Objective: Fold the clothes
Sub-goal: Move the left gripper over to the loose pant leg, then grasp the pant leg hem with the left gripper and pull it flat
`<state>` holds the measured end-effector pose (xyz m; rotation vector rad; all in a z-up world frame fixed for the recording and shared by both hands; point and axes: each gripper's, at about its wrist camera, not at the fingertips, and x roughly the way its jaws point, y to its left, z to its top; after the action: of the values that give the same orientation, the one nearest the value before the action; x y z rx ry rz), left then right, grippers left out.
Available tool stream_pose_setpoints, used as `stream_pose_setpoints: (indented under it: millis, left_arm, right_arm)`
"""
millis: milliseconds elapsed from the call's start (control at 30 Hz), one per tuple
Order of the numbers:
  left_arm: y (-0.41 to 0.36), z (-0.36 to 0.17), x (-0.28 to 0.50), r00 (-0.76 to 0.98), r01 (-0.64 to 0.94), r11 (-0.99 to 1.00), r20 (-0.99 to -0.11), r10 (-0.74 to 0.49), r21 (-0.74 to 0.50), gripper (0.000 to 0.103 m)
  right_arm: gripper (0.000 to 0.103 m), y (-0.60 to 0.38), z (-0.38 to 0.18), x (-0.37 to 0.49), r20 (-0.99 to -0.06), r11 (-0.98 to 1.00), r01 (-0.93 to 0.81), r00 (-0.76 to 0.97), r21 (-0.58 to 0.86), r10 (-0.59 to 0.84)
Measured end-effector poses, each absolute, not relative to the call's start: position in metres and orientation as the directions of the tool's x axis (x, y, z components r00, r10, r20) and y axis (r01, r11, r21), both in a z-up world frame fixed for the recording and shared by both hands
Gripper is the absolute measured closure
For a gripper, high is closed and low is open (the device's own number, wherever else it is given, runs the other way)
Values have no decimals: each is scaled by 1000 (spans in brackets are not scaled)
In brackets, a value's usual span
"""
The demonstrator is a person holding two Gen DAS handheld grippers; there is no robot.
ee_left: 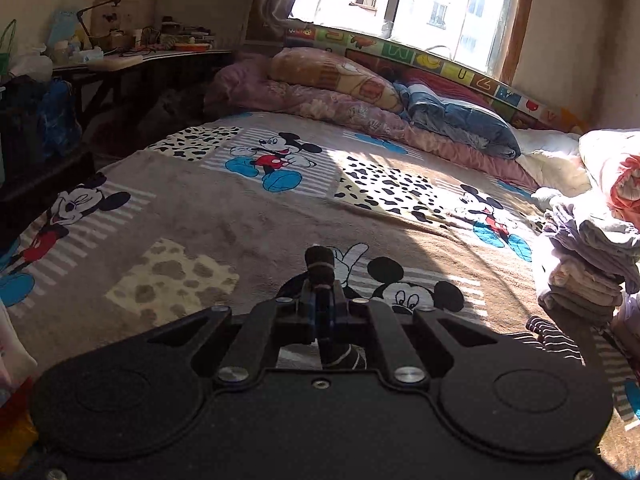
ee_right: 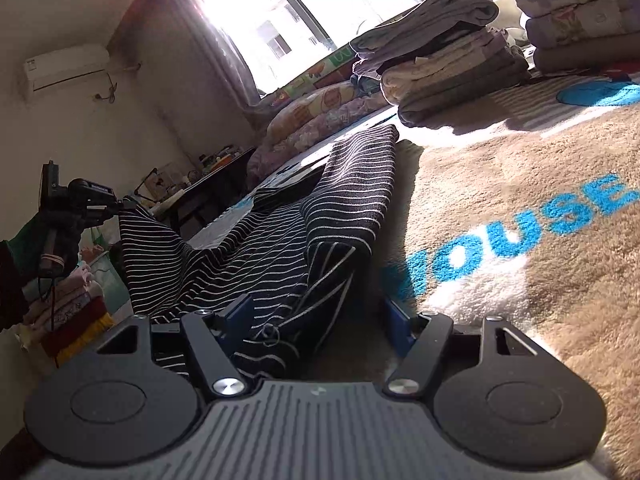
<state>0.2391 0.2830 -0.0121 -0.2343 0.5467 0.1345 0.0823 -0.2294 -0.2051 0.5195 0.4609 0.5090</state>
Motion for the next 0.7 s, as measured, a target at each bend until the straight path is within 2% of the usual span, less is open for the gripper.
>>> stream_pose_setpoints:
  millis: [267,500,600,700]
  left_arm:
    - [307,-38,200,833,-268,955,-529,163,-129,100]
    - [304,-60,198,802,-297,955,-542,249,-1,100]
    - [305,-68,197,805,-302,952,-522,282,49,100]
    - [305,-85,203,759,-343,933,-554,343,109,98]
  right_arm:
    - [34,-228,-205,81,-284,755,-337,779,562,559]
    - [34,-227,-205,80,-285,756,-338,779,560,559]
    - [34,-227,-205,80,-283,756,-339,779,560,559]
    - [34,-227,-205,80,-282,756,-340,779,560,559]
